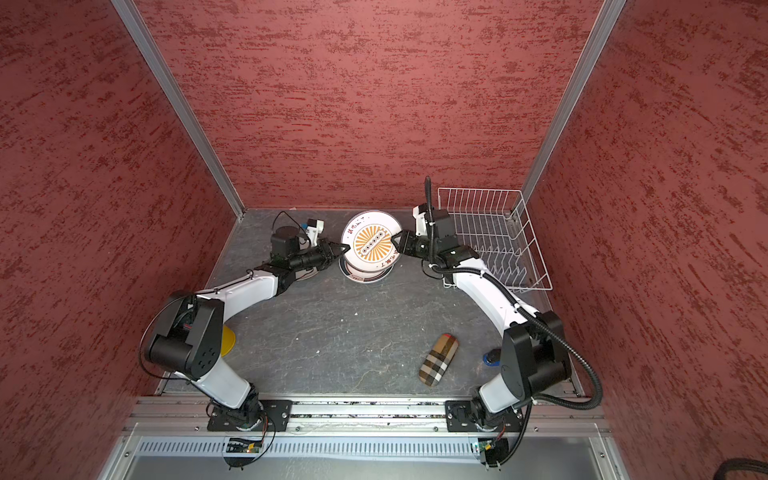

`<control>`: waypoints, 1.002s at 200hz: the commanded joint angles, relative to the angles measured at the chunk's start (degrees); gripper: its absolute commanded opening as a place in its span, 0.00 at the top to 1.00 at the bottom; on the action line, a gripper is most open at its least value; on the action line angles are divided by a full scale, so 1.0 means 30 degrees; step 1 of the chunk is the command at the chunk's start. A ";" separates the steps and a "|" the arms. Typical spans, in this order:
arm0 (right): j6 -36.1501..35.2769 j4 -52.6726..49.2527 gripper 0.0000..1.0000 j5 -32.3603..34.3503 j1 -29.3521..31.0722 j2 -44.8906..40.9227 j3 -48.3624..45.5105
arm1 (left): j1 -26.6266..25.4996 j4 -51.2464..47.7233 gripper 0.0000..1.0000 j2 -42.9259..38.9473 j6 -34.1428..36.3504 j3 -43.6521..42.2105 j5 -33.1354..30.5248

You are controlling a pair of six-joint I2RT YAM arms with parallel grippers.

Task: Unload the plates from the dish rack
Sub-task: 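Open the right gripper and pull back toward the rack while the left holds the plate, then lower the sunburst plate onto the green-rimmed plate stack with the left gripper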

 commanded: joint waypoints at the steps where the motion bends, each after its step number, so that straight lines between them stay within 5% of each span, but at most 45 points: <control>1: -0.0332 0.0381 0.26 -0.0035 -0.0025 -0.0349 0.0165 | 0.0189 0.0583 1.00 -0.0531 0.0115 -0.0052 -0.0409; 111: -0.0945 -0.0675 0.20 0.2784 -0.1085 -0.2981 -0.0704 | 0.0570 -0.2962 1.00 0.1150 0.1855 0.1056 -0.2687; 200: -0.1295 -0.1096 0.21 0.3219 -0.1465 -0.3751 -0.1272 | 0.1006 -0.3888 1.00 0.4217 0.1097 0.2710 -0.2248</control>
